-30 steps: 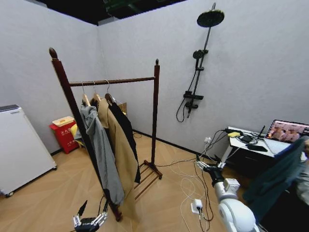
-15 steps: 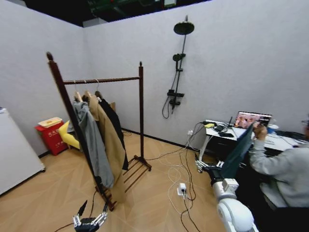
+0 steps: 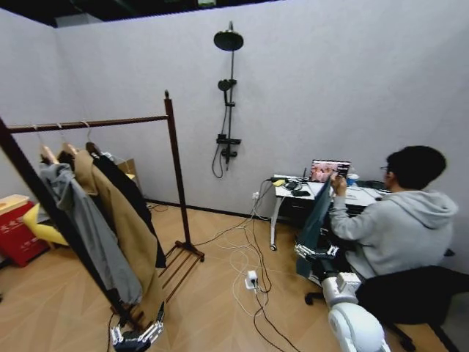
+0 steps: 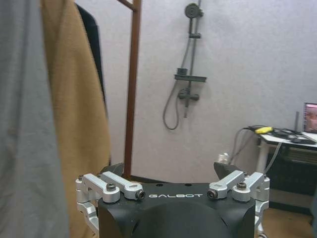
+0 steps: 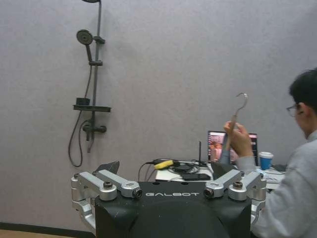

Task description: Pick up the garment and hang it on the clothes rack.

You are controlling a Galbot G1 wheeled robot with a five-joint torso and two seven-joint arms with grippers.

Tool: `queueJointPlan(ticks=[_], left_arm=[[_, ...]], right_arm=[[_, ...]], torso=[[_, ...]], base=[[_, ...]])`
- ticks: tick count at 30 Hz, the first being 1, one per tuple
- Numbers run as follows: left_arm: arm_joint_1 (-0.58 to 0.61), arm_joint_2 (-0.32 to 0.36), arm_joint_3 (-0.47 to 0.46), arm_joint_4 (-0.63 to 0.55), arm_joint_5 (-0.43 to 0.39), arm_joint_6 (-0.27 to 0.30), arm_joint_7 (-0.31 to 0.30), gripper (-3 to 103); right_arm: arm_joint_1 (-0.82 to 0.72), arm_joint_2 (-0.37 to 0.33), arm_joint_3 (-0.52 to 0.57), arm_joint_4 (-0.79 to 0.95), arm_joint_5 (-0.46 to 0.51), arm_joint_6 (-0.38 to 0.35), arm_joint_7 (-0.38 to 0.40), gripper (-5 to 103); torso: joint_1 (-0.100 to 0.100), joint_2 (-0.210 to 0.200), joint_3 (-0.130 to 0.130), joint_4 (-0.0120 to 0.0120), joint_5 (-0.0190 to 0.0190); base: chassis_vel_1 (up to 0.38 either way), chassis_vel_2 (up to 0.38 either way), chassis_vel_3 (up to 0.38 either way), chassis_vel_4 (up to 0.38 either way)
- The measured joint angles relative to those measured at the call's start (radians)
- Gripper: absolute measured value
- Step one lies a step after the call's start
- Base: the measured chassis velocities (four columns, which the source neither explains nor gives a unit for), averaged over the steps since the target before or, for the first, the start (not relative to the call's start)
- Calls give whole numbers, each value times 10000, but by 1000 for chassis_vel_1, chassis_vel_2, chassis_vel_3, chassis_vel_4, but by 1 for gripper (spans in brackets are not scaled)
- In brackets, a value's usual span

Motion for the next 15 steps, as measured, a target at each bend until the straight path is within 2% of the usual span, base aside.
queueJointPlan(ticks=[15], left_arm=[[-1,0,2,0,0,0,0,100]], right_arm=[[17,43,-223,49,-65,-47,0,100]], torso=[[5,-2,2,-3,0]], base=[[-120,-118,-114,-125]])
